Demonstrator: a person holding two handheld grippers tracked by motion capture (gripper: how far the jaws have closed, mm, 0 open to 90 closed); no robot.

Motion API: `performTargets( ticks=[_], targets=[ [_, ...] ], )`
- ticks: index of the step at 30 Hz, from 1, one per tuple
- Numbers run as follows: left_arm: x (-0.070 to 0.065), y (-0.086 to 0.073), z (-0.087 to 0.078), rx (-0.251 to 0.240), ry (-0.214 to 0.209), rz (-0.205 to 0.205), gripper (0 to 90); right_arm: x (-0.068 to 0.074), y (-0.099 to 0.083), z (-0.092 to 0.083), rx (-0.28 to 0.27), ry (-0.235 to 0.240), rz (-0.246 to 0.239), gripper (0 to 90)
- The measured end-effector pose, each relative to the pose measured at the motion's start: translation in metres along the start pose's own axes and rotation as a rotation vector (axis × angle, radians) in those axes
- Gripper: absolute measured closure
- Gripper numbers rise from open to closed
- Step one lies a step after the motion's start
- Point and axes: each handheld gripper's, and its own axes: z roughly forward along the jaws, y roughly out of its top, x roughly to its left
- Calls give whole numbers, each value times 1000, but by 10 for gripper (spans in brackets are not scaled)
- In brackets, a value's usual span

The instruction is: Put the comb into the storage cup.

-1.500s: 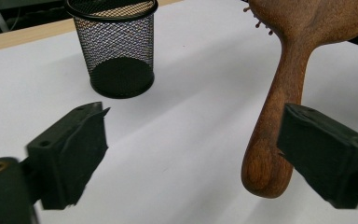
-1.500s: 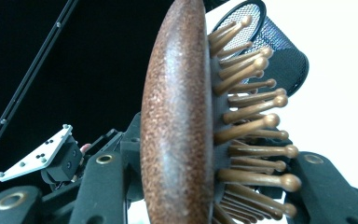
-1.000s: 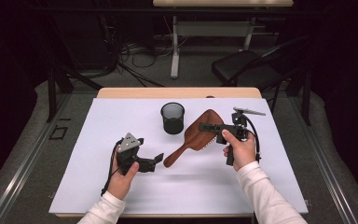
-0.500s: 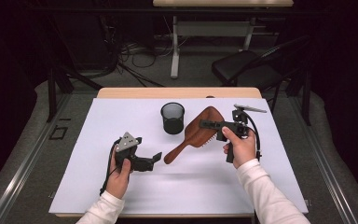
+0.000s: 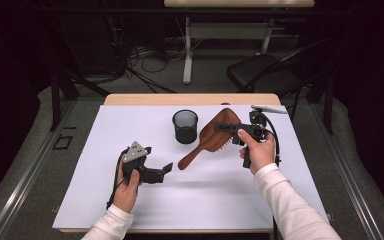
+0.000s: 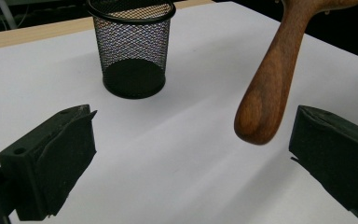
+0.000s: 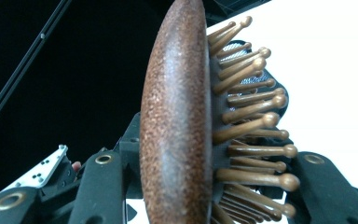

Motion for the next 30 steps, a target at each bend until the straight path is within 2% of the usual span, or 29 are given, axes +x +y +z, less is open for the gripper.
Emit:
performTargets(
  ticks=[7, 30],
  targets=[
    [0, 0, 0, 3, 1, -3, 4, 0, 13, -2, -10, -31, 2, 489],
    [3, -1, 0, 7, 4, -9, 4, 4, 39, -2, -58, -81, 18, 488]
  ],
)
